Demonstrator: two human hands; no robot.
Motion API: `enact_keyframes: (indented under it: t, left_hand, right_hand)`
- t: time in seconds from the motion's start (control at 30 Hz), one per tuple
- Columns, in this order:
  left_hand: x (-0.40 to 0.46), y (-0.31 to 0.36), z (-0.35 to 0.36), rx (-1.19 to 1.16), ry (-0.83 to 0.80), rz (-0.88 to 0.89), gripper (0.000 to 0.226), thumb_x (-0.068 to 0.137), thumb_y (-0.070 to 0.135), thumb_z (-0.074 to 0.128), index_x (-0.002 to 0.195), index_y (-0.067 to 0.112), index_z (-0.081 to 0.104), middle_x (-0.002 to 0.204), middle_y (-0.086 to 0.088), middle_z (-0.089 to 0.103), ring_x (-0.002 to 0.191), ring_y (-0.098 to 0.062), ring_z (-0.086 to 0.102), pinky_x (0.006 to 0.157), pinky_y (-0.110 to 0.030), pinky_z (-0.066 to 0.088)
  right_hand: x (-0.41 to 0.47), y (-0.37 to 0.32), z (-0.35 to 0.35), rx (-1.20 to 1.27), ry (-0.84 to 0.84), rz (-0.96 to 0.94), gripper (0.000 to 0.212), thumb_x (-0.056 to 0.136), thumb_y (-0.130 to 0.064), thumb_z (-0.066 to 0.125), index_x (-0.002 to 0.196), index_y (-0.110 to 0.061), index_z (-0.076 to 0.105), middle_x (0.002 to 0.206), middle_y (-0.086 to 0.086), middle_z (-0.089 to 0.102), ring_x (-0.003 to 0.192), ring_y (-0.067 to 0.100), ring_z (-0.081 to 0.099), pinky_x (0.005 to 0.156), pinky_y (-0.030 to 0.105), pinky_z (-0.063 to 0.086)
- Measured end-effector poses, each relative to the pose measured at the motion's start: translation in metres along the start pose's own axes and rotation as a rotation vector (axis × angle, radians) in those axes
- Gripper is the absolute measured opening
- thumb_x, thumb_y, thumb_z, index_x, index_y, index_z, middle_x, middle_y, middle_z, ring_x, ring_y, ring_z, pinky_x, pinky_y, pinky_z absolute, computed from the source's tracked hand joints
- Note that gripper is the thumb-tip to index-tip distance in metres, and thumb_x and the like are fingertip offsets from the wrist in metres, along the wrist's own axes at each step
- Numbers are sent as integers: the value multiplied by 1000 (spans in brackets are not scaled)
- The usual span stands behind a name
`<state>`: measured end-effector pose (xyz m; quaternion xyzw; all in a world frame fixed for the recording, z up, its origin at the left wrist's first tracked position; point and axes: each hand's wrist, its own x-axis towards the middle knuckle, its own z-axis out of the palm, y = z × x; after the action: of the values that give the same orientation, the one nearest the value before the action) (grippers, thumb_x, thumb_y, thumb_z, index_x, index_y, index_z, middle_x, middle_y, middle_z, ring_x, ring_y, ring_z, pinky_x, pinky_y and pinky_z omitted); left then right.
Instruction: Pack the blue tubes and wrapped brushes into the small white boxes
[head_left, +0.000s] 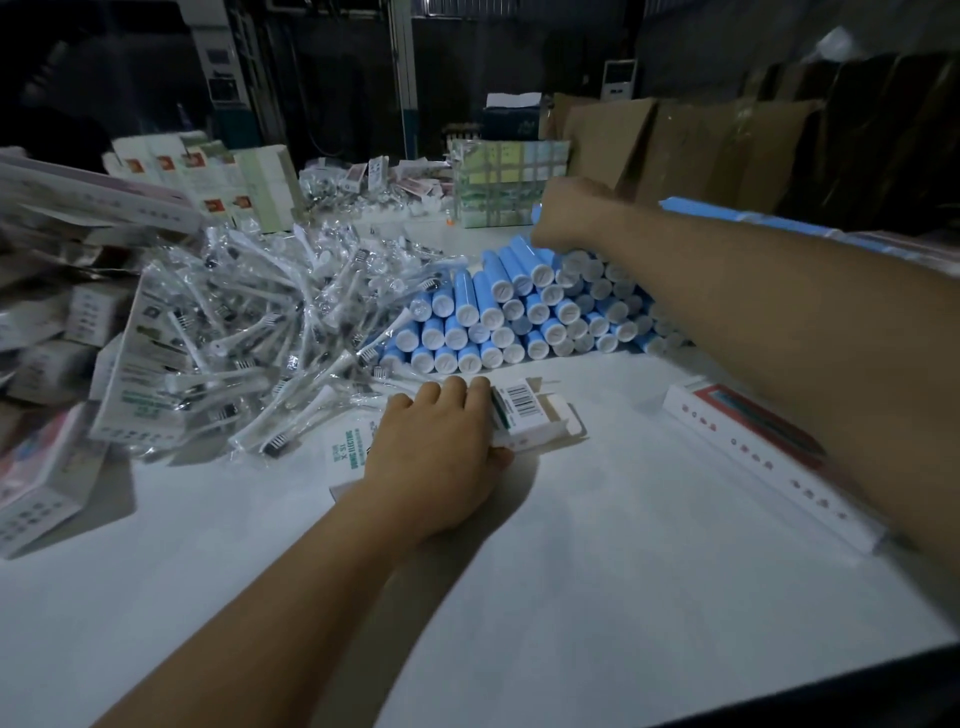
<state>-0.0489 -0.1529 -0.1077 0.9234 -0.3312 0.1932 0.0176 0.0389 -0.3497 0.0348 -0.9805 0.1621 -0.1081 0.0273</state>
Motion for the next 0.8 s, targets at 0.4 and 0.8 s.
enact_keyframes:
  t: [0.4, 0.8]
  left_hand:
    - [1, -9, -12, -172, 63, -133, 59, 90, 56, 42, 138, 23, 27, 125, 2, 47, 112, -21, 44, 89, -36, 35]
    - [-6, -1, -19, -188, 84, -169, 69, 90, 56, 44, 146, 21, 22, 132, 0, 44, 116, -24, 41, 92, -37, 34]
  right_hand:
    - [-110, 49, 69, 1514, 363, 137, 90, 83, -4, 58, 150, -39, 7, 86, 9, 62, 41, 16, 57, 40, 23, 45]
    - [-125, 40, 88, 1686, 439, 144, 53, 93, -24, 54, 142, -30, 32, 87, 5, 61, 42, 16, 57, 40, 25, 45]
